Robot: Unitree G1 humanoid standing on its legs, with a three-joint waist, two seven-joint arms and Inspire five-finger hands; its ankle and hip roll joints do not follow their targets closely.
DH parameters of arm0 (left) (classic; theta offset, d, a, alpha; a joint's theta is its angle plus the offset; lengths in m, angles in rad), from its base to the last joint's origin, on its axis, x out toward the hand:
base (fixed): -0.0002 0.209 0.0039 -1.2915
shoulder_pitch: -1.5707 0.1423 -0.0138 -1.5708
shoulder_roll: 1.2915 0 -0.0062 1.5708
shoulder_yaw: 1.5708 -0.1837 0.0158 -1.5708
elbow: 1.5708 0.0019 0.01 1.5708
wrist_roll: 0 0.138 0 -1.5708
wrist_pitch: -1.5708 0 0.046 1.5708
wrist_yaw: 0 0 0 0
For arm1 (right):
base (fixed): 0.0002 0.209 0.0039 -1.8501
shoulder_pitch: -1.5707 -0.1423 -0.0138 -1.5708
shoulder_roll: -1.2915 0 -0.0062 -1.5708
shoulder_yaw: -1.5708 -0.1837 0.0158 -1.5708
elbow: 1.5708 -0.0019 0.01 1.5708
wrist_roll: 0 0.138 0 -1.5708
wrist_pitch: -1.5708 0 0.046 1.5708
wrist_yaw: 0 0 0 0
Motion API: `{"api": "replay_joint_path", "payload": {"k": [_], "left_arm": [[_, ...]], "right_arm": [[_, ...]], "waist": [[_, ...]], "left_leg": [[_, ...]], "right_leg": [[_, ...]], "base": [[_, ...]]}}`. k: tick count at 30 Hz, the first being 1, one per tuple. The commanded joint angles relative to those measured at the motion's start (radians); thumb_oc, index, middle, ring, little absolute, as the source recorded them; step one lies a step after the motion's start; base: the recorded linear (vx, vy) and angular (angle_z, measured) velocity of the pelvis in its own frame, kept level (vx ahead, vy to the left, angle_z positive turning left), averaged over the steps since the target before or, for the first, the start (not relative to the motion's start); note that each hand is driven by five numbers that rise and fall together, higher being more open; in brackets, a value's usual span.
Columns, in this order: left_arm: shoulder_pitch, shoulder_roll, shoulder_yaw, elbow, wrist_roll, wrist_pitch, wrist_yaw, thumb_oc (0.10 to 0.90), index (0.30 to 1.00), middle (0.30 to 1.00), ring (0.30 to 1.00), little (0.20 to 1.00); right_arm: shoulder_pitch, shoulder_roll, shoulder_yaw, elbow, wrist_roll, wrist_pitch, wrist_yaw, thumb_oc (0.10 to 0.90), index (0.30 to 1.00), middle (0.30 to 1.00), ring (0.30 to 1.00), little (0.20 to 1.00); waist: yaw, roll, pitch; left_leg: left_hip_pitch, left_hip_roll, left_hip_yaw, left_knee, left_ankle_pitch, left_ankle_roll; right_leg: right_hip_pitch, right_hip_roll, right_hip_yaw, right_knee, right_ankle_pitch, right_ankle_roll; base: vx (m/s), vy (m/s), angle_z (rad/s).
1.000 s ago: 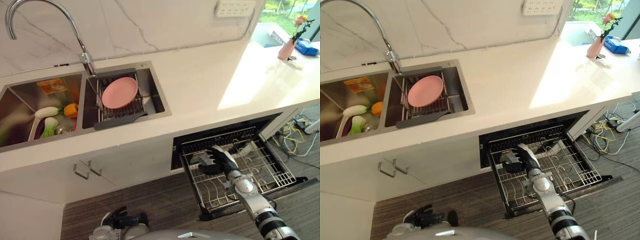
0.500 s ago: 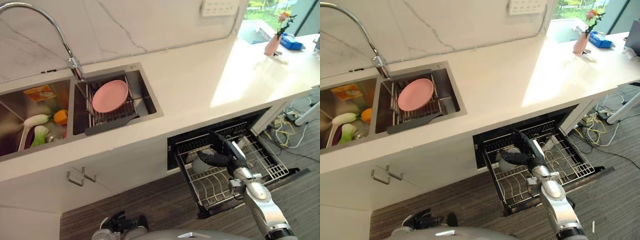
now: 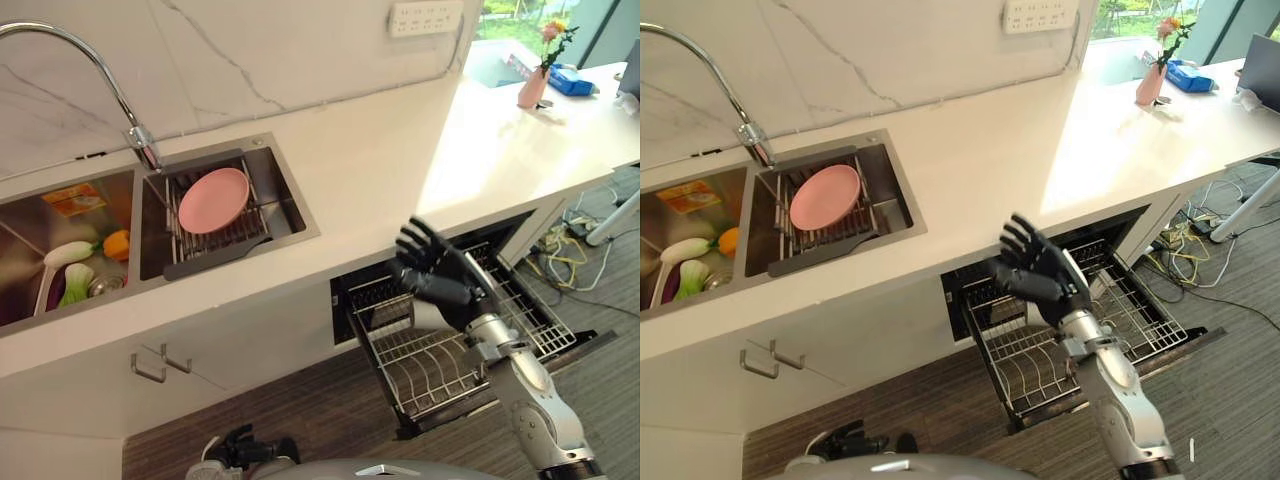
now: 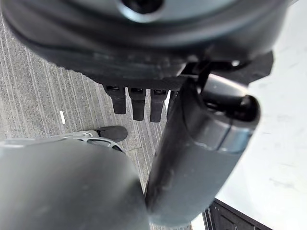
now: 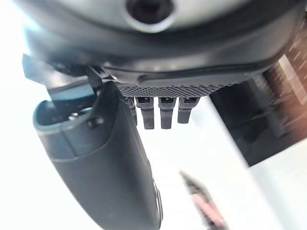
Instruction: Place the dishes in the dishwasher.
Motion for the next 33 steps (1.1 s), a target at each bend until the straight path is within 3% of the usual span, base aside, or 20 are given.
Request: {"api": "replay_joint_path", "payload": {"k": [1, 6, 12, 13, 14, 15, 17, 18, 19, 21, 27, 29, 33], "left_arm": [[-0.013, 0.026, 0.011, 0.101, 0.051, -0.01, 0.02, 0.8, 0.9, 0.9, 0.9, 0.9], [0.012, 0.015, 0.013, 0.107, 0.068, -0.028, 0.045, 0.8, 0.9, 0.9, 0.9, 0.9], [0.036, 0.019, 0.031, 0.071, 0.067, -0.055, 0.1, 0.8, 0.9, 0.9, 0.9, 0.9], [0.041, 0.017, 0.039, 0.068, 0.056, -0.06, 0.108, 0.8, 0.9, 0.9, 0.9, 0.9], [0.039, 0.017, 0.039, 0.052, 0.044, -0.065, 0.125, 0.8, 0.9, 0.9, 0.9, 0.9], [0.034, 0.016, 0.03, 0.038, 0.048, -0.071, 0.144, 0.8, 0.9, 0.9, 0.9, 0.9], [0.019, 0.012, 0.019, 0.038, 0.056, -0.074, 0.169, 0.8, 0.9, 0.9, 0.9, 0.9], [0.007, 0.007, 0.021, 0.041, 0.047, -0.073, 0.184, 0.8, 0.9, 0.9, 0.9, 0.9], [0.0, 0.004, 0.027, 0.047, 0.039, -0.075, 0.19, 0.8, 0.9, 0.9, 0.9, 0.9], [-0.008, -0.006, 0.039, 0.063, 0.033, -0.076, 0.203, 0.8, 0.9, 0.9, 0.9, 0.9], [-0.04, -0.01, 0.011, 0.093, 0.087, -0.065, 0.2, 0.8, 0.9, 0.9, 0.9, 0.9], [-0.057, -0.014, -0.016, 0.093, 0.118, -0.067, 0.187, 0.8, 0.9, 0.9, 0.9, 0.9], [-0.067, 0.003, -0.028, 0.095, 0.154, -0.061, 0.178, 0.8, 0.9, 0.9, 0.9, 0.9]], "right_arm": [[-0.146, -0.035, -0.032, -0.151, 0.095, -0.151, 0.048, 0.8, 0.9, 0.9, 0.9, 0.9], [-0.215, -0.058, -0.041, -0.175, -0.02, -0.182, -0.011, 0.8, 0.9, 0.9, 0.9, 0.9], [-0.28, -0.087, 0.001, -0.151, -0.132, -0.189, -0.055, 0.8, 0.9, 0.9, 0.9, 0.9], [-0.286, -0.086, 0.002, -0.152, -0.138, -0.194, -0.066, 0.8, 0.9, 0.9, 0.9, 0.9], [-0.295, -0.079, -0.002, -0.152, -0.123, -0.22, -0.079, 0.8, 0.9, 0.9, 0.9, 0.9], [-0.3, -0.082, -0.01, -0.147, -0.14, -0.238, -0.1, 0.8, 0.9, 0.9, 0.9, 0.9], [-0.304, -0.09, -0.028, -0.142, -0.18, -0.258, -0.137, 0.8, 0.9, 0.9, 0.9, 0.9], [-0.317, -0.097, -0.04, -0.139, -0.218, -0.273, -0.165, 0.8, 0.9, 0.9, 0.9, 0.9], [-0.333, -0.097, -0.032, -0.132, -0.24, -0.282, -0.185, 0.8, 0.9, 0.9, 0.9, 0.9], [-0.318, -0.082, -0.034, -0.121, -0.228, -0.286, -0.198, 0.8, 0.9, 0.9, 0.9, 0.9], [-0.25, -0.058, -0.107, -0.155, -0.276, -0.292, -0.225, 0.8, 0.9, 0.9, 0.9, 0.9], [-0.248, -0.046, -0.124, -0.148, -0.31, -0.289, -0.247, 0.8, 0.9, 0.9, 0.9, 0.9], [-0.254, -0.014, -0.116, -0.125, -0.353, -0.285, -0.281, 0.8, 0.9, 0.9, 0.9, 0.9]], "waist": [[0.016, -0.012, -0.009], [0.024, 0.001, -0.017], [0.072, 0.018, 0.006], [0.085, 0.023, 0.015], [0.121, 0.039, 0.042], [0.136, 0.04, 0.053], [0.106, 0.033, 0.051], [0.064, 0.026, 0.045], [0.048, 0.024, 0.037], [0.037, 0.026, 0.026], [0.01, 0.029, -0.006], [0.006, 0.019, -0.006], [-0.01, -0.002, 0.008]], "left_leg": [[0.063, 0.073, 0.004, 0.01, -0.011, -0.053], [0.06, 0.076, -0.001, 0.015, -0.008, -0.056], [0.035, 0.099, -0.032, 0.055, 0.016, -0.078], [0.012, 0.107, -0.045, 0.071, 0.031, -0.088], [-0.048, 0.124, -0.086, 0.08, 0.108, -0.13], [-0.091, 0.132, -0.103, 0.078, 0.139, -0.145], [-0.127, 0.166, -0.032, 0.069, 0.159, -0.153], [-0.123, 0.21, 0.103, 0.082, 0.167, -0.144], [-0.104, 0.22, 0.152, 0.09, 0.151, -0.136], [-0.054, 0.231, 0.188, 0.105, 0.105, -0.135], [0.011, 0.172, 0.189, 0.023, 0.048, -0.098], [0.014, 0.089, 0.173, 0.017, -0.002, -0.042], [0.042, 0.006, 0.166, 0.007, -0.061, 0.017]], "right_leg": [[-0.063, -0.037, 0.021, 0.039, 0.061, 0.006], [-0.057, -0.029, 0.02, 0.04, 0.049, -0.002], [-0.045, -0.009, 0.009, 0.031, 0.03, -0.021], [-0.043, -0.004, 0.001, 0.026, 0.029, -0.022], [-0.043, 0.005, -0.036, 0.018, 0.025, -0.028], [-0.044, -0.003, -0.066, 0.015, 0.027, -0.027], [-0.04, -0.017, -0.11, 0.012, 0.019, -0.013], [-0.047, -0.03, -0.153, 0.016, 0.031, -0.01], [-0.058, -0.038, -0.162, 0.018, 0.035, -0.011], [-0.066, -0.051, -0.179, 0.022, 0.049, -0.013], [-0.07, -0.126, -0.208, 0.071, 0.11, 0.025], [-0.058, -0.214, -0.232, 0.123, 0.151, 0.057], [-0.085, -0.32, -0.231, 0.28, 0.177, 0.078]], "base": [[0.0, 0.0, 0.0], [-0.01, -0.044, 0.03], [-0.04, -0.067, 0.0], [-0.2, -0.088, 0.07], [-0.26, -0.051, 0.2], [-0.29, -0.013, 0.51], [-0.16, 0.02, 1.47], [-0.12, 0.062, 2.01], [-0.15, 0.091, 1.93], [-0.09, 0.105, 1.17], [0.01, 0.25, 0.6], [0.09, 0.393, 0.27], [0.08, 0.317, 0.47]]}}
